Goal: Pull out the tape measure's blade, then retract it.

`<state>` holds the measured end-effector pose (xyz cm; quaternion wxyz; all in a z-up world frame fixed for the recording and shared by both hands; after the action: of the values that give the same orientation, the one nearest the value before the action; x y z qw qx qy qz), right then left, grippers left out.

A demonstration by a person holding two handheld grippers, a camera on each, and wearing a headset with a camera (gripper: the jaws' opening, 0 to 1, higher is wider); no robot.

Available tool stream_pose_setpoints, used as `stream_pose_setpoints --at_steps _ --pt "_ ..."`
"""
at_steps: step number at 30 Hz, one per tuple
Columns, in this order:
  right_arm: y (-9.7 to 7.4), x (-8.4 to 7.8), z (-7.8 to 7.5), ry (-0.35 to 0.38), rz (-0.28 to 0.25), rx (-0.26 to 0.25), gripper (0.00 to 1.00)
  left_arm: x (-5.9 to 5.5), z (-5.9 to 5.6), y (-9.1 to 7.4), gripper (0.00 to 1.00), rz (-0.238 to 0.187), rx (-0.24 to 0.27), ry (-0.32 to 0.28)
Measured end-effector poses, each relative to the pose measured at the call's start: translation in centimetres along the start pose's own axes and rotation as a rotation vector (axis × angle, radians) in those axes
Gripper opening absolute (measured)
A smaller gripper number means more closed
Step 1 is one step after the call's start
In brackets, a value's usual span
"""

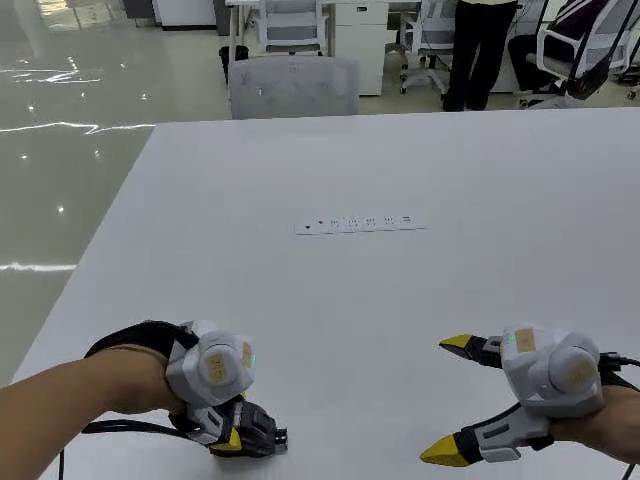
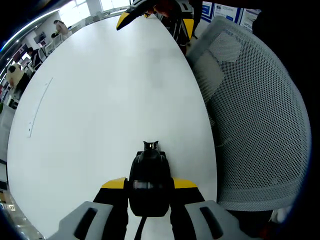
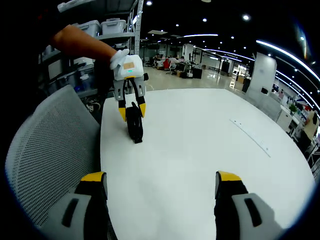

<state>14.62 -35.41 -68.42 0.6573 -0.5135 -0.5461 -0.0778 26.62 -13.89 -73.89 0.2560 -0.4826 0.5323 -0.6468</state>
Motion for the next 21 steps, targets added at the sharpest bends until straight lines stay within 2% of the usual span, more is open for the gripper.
stream_pose_setpoints --at_steps 8,13,15,21 --pt "2.3 -0.1 1.0 -0.020 0.028 0.069 0.82 0.0 -0.1 0.0 0.28 -0.006 0.004 0.001" --pt "3.8 0.3 1.9 -0.041 0.033 0.111 0.73 0.0 0.0 0.0 0.28 -0.011 0.005 0.000" --pt "4.5 0.4 2.4 -0.058 0.047 0.126 0.72 0.0 0.0 -0.1 0.29 -0.013 0.005 -0.006" --pt "6.7 1.4 3.3 -0.074 0.046 0.156 0.68 0.0 0.1 -0.1 0.29 -0.011 -0.003 0.000"
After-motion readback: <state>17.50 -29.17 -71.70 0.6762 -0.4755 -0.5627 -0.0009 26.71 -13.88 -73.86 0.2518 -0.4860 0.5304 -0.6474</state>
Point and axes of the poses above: the centre of the closed fingertips' face, and the gripper's own axes: y roughly forward along the fingers, z roughly to its left, x roughly out of its top, the point moved 4 cm from there along -y, roughly backward along the fingers, and after that the axes turned 5 degrees about -x, right-handed, at the moved point
